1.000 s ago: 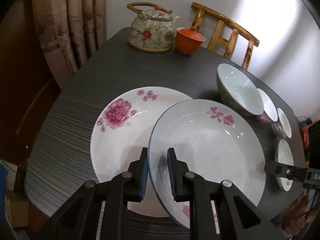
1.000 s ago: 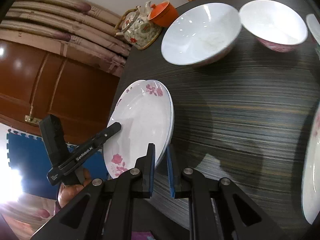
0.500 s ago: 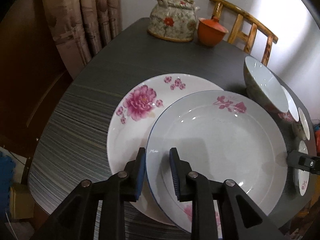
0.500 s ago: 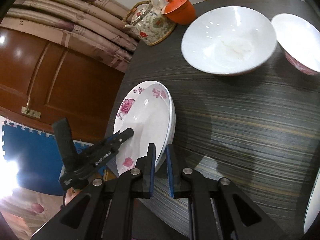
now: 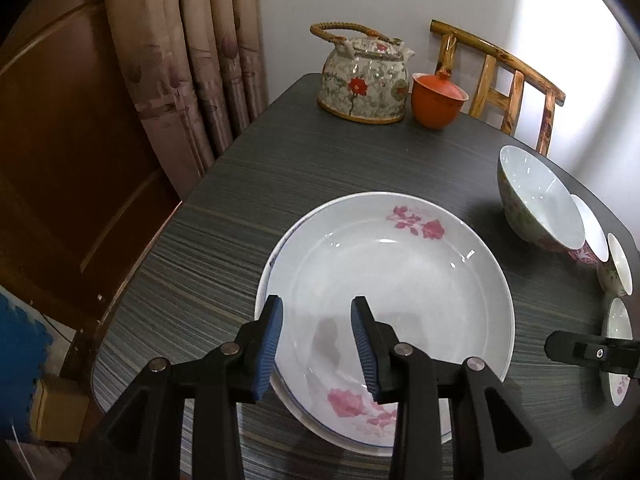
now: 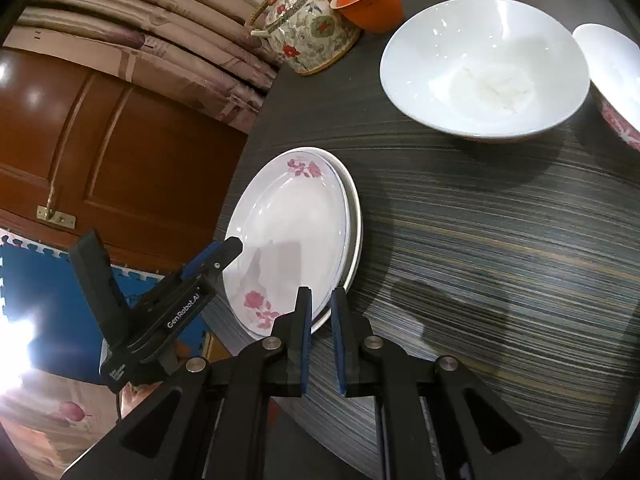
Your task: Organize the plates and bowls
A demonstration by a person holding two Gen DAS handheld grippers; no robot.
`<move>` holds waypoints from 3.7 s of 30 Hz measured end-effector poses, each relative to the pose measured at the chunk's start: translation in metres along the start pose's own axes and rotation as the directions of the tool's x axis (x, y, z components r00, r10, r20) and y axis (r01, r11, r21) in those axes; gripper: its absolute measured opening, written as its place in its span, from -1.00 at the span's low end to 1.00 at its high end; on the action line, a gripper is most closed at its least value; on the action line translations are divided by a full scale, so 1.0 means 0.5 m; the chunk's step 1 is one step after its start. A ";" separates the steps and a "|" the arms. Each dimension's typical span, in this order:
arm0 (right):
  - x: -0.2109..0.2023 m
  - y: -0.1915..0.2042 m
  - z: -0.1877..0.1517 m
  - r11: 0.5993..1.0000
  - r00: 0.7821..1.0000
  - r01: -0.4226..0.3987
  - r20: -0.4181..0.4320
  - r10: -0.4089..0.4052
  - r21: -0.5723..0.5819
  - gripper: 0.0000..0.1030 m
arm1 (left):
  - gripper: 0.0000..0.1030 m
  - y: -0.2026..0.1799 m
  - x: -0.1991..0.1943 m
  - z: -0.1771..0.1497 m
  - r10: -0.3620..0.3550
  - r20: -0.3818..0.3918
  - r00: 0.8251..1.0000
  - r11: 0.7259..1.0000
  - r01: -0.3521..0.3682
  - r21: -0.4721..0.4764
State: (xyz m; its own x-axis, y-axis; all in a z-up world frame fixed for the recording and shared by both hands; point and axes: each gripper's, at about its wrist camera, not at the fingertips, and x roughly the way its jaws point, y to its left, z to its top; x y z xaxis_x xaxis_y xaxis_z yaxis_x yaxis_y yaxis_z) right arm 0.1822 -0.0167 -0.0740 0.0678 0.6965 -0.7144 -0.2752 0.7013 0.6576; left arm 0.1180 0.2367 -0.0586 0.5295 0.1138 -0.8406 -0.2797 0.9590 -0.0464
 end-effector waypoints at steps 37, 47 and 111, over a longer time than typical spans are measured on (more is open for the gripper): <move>-0.459 -0.317 -0.260 0.957 0.901 0.171 0.357 -0.249 0.236 -0.32 | -0.25 -0.465 -0.045 -0.126 -0.360 -0.199 0.912 0.883 0.401 0.242; -0.478 -0.450 -0.265 0.929 0.893 0.197 0.334 -0.303 0.315 -0.32 | -0.25 -0.607 -0.010 -0.133 -0.468 -0.318 0.824 0.816 0.541 0.201; -0.168 -0.157 -0.116 1.000 0.995 0.013 0.098 -0.015 0.022 -0.78 | -0.75 -0.131 -0.125 -0.069 -0.273 -0.064 0.960 0.962 0.270 -0.049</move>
State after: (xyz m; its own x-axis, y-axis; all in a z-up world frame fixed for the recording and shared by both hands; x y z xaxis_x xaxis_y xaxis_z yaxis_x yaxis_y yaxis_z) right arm 0.1427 -0.1390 -0.0794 0.1654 0.6971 -0.6976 -0.2526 0.7137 0.6533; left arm 0.0757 0.1577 -0.0219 0.5336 -0.1689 -0.8287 -0.1650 0.9402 -0.2978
